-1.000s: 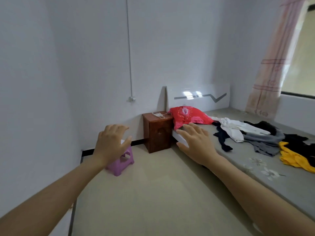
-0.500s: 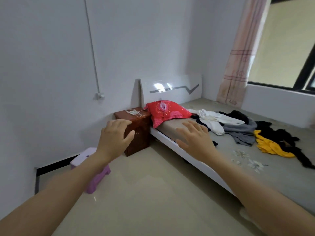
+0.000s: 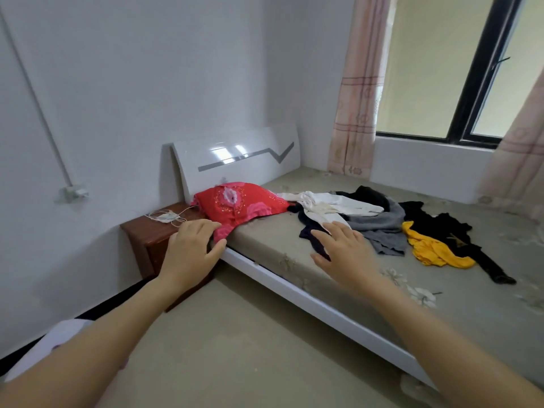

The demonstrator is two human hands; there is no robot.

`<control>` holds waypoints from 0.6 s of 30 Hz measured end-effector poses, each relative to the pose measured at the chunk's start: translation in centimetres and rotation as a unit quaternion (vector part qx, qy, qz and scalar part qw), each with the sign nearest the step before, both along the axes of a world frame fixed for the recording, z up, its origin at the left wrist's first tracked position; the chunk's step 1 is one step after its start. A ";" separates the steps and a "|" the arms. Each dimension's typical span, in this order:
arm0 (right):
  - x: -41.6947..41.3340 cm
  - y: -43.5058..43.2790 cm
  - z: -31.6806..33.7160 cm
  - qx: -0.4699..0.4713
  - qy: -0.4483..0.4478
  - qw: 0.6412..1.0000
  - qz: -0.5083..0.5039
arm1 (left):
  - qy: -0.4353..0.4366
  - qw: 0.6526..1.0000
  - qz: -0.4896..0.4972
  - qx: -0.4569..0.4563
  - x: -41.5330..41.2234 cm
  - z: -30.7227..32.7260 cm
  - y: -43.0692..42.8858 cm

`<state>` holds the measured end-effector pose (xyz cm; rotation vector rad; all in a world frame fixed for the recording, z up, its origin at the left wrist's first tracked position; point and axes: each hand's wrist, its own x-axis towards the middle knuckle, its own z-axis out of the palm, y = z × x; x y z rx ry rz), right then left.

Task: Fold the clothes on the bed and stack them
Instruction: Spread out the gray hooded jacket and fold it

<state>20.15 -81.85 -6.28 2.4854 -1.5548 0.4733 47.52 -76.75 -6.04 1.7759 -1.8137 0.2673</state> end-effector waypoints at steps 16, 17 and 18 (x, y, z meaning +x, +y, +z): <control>1.8 -27.1 -0.7 0.010 0.021 0.996 -0.089 | 0.034 0.999 -0.040 0.001 7.5 -0.5 -30.7; 1.6 -28.5 -0.5 0.010 0.020 0.994 -0.107 | 0.040 0.999 -0.036 -0.004 8.1 -0.4 -32.5; 1.6 -29.5 -0.3 0.002 0.017 0.993 -0.118 | 0.040 0.998 -0.038 -0.007 8.4 -0.4 -34.2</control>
